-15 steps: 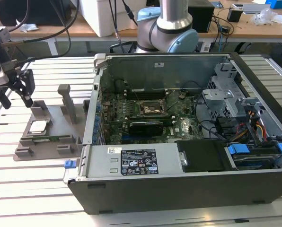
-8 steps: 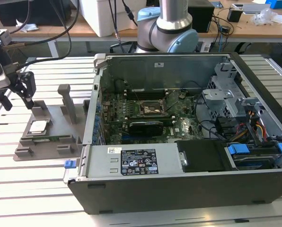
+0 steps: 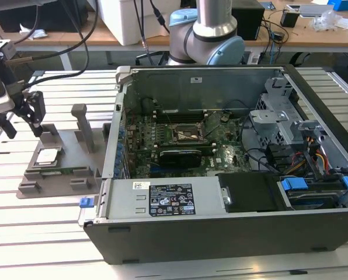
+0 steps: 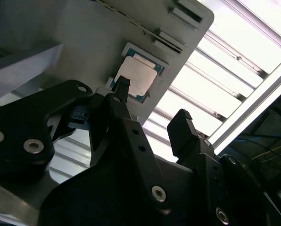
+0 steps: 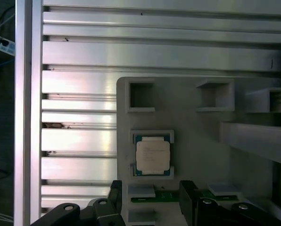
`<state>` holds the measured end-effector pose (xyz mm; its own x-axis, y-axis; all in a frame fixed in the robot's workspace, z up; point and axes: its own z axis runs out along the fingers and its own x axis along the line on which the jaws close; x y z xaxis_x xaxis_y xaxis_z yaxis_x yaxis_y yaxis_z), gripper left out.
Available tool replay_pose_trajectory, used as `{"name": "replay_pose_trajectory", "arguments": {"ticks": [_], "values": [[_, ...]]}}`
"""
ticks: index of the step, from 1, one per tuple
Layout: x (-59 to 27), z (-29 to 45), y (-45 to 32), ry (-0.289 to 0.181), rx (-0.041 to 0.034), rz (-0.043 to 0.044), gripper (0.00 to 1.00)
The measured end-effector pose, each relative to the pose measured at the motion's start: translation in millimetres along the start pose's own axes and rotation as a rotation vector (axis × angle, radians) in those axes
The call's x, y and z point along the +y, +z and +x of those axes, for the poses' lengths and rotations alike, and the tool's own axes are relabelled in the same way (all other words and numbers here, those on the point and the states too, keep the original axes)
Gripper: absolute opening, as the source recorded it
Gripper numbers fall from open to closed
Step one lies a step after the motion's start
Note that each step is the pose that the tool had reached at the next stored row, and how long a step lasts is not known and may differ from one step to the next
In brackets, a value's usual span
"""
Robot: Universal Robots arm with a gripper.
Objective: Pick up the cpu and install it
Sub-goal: 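Pick up the cpu and move it towards the insertion slot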
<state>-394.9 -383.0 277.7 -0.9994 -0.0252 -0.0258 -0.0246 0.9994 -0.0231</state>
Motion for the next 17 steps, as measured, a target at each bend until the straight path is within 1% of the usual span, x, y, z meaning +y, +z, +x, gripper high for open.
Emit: {"name": "replay_pose_trajectory", "arguments": {"ticks": [7,10,11,12,13,14,15,17], "values": [[0.2,0.2,8.4,0.0,0.0,0.0,0.6],[0.3,0.4,14.6,0.0,0.0,0.0,0.6],[0.5,0.2,15.4,0.0,0.0,0.0002,0.6],[1.1,0.0,15.9,0.0,0.0002,0.0015,0.6],[2.8,-1.0,17.1,-0.001,0.0001,0.008,0.6],[5.1,-1.8,18.5,-0.002,0.0003,0.0167,0.6],[6.3,-2.4,20.3,-0.005,0.0003,0.0199,0.6],[6.6,-2.9,23.2,-0.013,0.0001,0.0201,0.6]]}}
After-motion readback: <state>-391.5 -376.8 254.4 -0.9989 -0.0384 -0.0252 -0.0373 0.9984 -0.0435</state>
